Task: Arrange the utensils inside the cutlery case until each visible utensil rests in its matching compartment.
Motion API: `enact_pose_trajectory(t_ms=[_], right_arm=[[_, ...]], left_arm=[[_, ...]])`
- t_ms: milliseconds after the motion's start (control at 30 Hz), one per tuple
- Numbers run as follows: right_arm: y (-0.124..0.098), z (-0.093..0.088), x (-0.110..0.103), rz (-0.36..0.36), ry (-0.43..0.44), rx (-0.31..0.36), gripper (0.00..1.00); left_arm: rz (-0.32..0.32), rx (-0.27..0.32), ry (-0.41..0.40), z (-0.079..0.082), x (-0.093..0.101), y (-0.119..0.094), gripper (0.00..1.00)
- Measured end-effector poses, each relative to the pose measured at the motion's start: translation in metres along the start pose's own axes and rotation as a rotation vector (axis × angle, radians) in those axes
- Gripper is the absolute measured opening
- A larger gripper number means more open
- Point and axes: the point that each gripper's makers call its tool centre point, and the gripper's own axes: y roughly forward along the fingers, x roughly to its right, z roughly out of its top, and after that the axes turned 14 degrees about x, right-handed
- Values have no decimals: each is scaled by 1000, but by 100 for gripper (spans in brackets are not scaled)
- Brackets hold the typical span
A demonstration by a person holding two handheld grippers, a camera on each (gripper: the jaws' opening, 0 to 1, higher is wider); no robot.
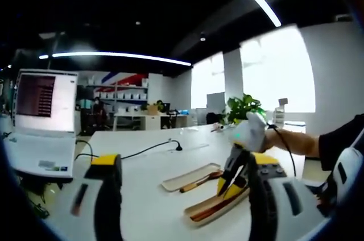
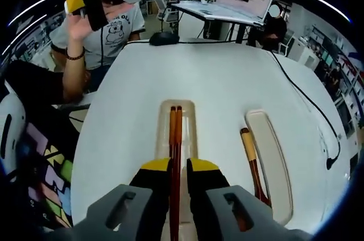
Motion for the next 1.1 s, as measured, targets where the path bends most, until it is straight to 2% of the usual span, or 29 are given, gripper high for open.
enact_pose_trajectory(t_ms=[200, 300, 467, 600, 733, 800, 900, 967, 1100], right_arm=[[-10, 5, 8, -25, -27, 4, 12], [-20, 7, 19, -62, -30, 19, 13], [-35, 1, 40, -118, -38, 12, 13], [-44, -1, 59, -152, -18, 38, 14], [-44, -13, 73, -167, -27, 6, 16], [-43, -19, 78, -149, -69, -24, 17], [-40, -25, 83, -135, -40, -33, 17], [-35, -27, 81, -88, 7, -19, 17], [-28, -28, 88, -72, 39, -4, 17]], left_arm=[[-4, -2, 0, 0, 1, 0, 97], [-3, 2, 2, 1, 1, 0, 97], [2, -5, 5, -1, -1, 0, 97], [3, -5, 6, -1, 0, 1, 97], [-1, -8, 7, -1, 0, 2, 97], [2, -11, 7, -2, -2, 2, 97], [0, -16, 8, -3, -3, 3, 97], [0, -16, 7, -3, -3, 3, 97], [-2, -22, 8, -4, -3, 3, 97]])
